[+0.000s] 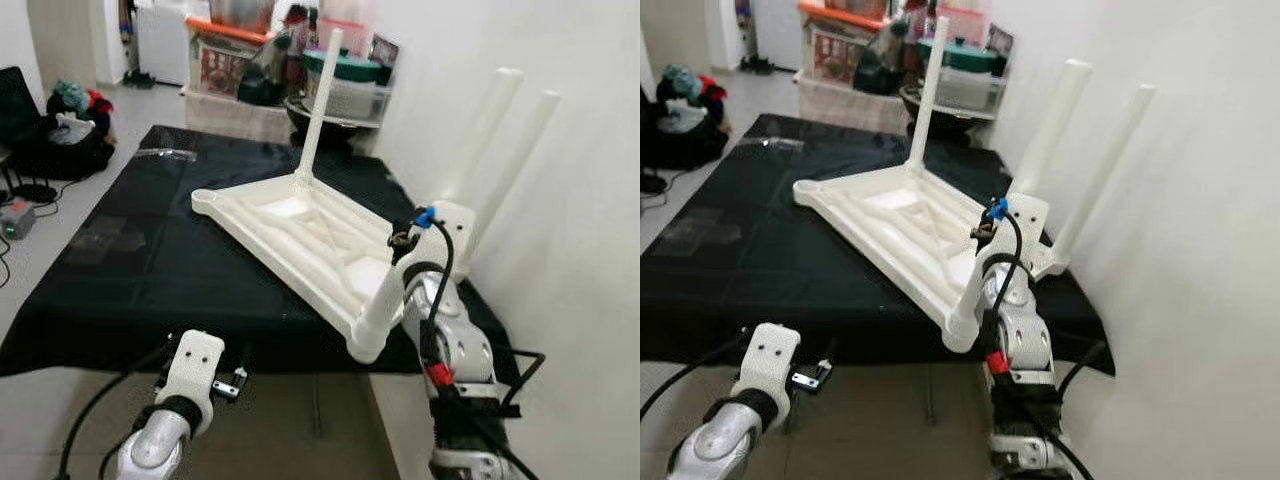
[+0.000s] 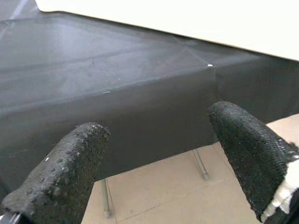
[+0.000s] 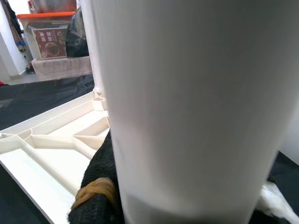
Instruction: Building children table
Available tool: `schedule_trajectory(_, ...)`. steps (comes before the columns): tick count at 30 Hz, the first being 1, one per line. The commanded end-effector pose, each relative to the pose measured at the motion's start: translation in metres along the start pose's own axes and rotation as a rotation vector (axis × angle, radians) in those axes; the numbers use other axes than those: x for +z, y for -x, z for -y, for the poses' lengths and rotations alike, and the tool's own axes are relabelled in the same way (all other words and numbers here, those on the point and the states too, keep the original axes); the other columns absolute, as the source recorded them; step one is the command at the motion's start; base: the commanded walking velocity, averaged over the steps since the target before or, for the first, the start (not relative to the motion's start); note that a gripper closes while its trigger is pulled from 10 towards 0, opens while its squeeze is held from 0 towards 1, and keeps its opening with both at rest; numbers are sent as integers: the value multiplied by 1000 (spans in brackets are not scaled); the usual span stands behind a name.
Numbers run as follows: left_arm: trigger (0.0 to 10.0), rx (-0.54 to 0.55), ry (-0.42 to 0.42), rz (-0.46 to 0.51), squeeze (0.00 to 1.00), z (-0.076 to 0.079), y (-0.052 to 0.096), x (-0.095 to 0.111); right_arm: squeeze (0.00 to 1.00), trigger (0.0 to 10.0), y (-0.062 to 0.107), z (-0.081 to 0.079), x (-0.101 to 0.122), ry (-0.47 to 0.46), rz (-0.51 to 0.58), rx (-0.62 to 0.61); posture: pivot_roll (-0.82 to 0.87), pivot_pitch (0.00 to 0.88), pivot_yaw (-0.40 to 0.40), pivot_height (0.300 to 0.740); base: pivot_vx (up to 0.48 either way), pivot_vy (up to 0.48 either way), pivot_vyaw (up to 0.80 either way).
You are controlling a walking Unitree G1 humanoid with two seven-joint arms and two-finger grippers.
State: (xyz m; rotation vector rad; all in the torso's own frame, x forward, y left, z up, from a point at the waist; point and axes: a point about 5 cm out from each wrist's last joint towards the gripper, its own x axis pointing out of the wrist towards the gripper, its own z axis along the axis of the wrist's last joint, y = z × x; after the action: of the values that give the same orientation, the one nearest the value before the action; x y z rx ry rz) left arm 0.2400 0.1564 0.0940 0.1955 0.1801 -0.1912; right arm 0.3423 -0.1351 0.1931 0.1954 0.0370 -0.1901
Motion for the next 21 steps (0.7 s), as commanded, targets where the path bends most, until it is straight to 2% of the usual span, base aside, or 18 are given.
schedule_trajectory(1,10000,-16,6,1,0,3,-2,0,0,10000,5,27,-65,46,-282,-99,146,0,-174,740,0,0,0)
schedule_trajectory(8,10000,8,24,40,0,-2,-3,6,0,10000,4,19,-58,28,-231,-32,149,0,-171,740,0,0,0)
schedule_trajectory(18,10000,13,37,62,0,-4,-4,10,0,10000,6,15,-60,32,-234,-7,151,0,-169,740,0,0,0)
schedule_trajectory(21,10000,9,43,69,0,-4,-4,11,0,10000,5,15,-60,33,-231,-2,151,0,-168,740,315,0,0)
